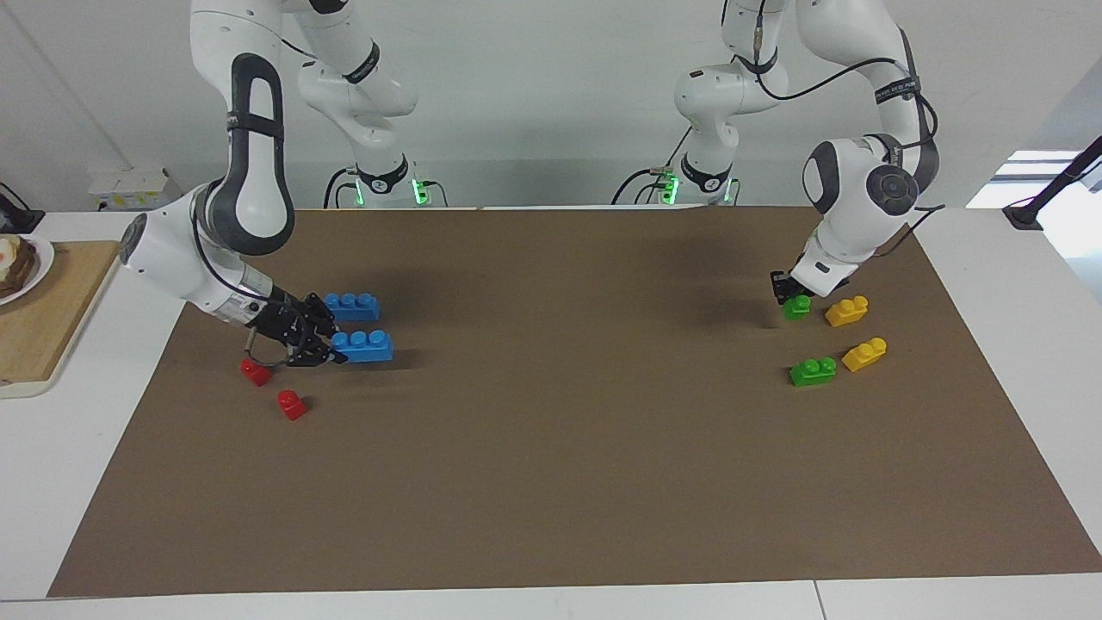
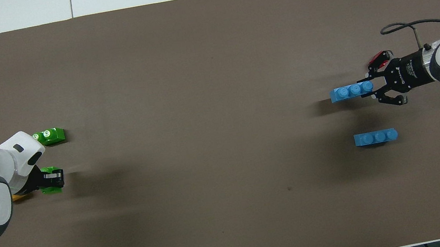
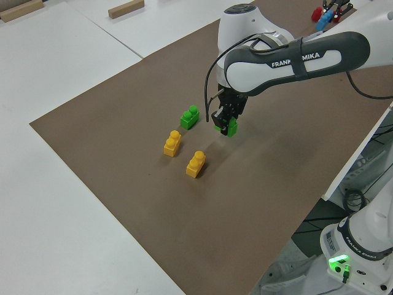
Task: Remove green block with left arm and hold with right
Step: 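Set the blue brick down with the right gripper while the left gripper lowers green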
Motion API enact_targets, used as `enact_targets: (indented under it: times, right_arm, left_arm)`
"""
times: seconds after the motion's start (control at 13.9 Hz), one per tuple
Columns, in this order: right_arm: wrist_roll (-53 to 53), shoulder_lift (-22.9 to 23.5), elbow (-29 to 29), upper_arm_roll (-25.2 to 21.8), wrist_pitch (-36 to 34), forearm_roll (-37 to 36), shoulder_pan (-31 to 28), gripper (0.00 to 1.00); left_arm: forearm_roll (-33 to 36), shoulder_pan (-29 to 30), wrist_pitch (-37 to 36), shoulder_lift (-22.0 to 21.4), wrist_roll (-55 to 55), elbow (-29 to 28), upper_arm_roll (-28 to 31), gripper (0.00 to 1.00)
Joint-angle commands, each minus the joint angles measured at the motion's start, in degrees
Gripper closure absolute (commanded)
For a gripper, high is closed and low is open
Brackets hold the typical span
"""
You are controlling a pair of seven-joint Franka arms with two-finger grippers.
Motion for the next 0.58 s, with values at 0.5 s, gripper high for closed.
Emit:
enact_targets:
  times: [0.5]
  right_arm:
    - [-6.88,3.31,-0.26,0.92,3.24,-0.08,-2.36,1.00]
  left_arm:
    - [1.02,1.17,8.82,0.28,0.22,-6.62,-0.32,0.97]
